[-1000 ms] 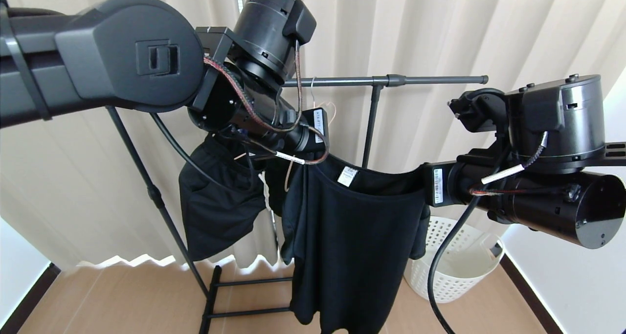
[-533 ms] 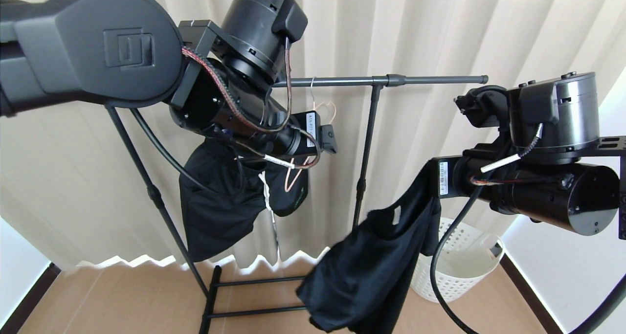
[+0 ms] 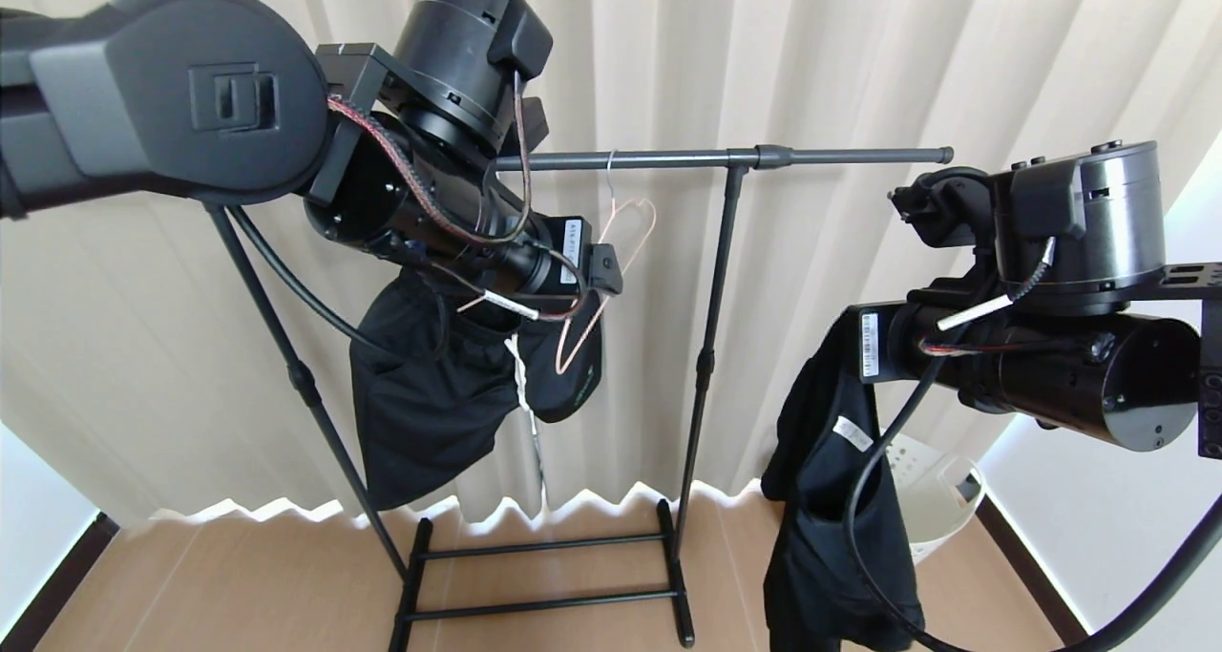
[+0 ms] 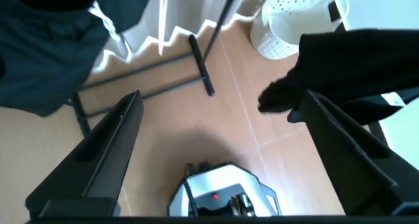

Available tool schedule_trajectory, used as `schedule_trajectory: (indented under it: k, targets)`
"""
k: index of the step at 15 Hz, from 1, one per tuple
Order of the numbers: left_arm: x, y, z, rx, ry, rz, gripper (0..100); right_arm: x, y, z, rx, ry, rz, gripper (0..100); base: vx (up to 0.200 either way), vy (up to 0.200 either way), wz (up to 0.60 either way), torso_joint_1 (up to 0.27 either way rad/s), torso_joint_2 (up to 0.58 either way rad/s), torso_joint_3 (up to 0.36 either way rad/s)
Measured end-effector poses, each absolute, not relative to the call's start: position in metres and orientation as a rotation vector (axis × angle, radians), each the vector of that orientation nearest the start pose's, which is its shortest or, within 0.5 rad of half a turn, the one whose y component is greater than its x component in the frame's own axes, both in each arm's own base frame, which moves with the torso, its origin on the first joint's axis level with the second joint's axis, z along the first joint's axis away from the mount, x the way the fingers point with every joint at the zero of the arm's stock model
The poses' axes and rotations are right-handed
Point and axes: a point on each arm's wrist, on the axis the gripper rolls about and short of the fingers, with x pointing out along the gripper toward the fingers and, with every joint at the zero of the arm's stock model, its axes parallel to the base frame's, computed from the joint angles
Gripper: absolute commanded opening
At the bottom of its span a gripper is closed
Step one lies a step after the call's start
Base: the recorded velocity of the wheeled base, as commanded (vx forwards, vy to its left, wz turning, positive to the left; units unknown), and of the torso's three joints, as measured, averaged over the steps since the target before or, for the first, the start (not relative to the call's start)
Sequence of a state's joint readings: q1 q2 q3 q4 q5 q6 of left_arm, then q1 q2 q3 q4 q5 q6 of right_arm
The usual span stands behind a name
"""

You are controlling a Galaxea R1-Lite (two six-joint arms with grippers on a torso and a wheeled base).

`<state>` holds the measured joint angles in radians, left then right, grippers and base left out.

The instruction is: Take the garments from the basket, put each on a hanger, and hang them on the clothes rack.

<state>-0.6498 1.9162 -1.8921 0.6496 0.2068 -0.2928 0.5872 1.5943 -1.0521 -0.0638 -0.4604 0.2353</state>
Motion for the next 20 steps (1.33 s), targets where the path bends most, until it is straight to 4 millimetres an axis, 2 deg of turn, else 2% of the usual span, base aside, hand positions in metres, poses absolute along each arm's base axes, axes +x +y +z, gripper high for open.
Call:
schedule_trajectory:
  k: [4,8,11,16,20]
  targets:
    - [0.327,-0.212,0.283,0.061,0.541,-0.343,100,0.243,0.149,0.228,-0.007,0.425,0.074,0,0.000,0.000,0.00,0.000,0.00,0.000]
    - [0.357,-0.225,0.259,0.091,0.540,-0.339,100,0.242,0.148,0.230,-0.004,0.421,0.073,0,0.000,0.000,0.00,0.000,0.00,0.000]
    - [0.372,-0.232,0.242,0.097,0.536,-0.334,100,0.242,0.148,0.229,-0.004,0.422,0.072,0,0.000,0.000,0.00,0.000,0.00,0.000]
    - [0.397,-0.233,0.228,0.054,0.450,-0.321,100,0.243,0.149,0.227,-0.008,0.428,0.071,0,0.000,0.000,0.00,0.000,0.00,0.000]
    - [0.408,-0.238,0.215,0.050,0.429,-0.319,100,0.244,0.149,0.226,-0.010,0.432,0.072,0,0.000,0.000,0.00,0.000,0.00,0.000]
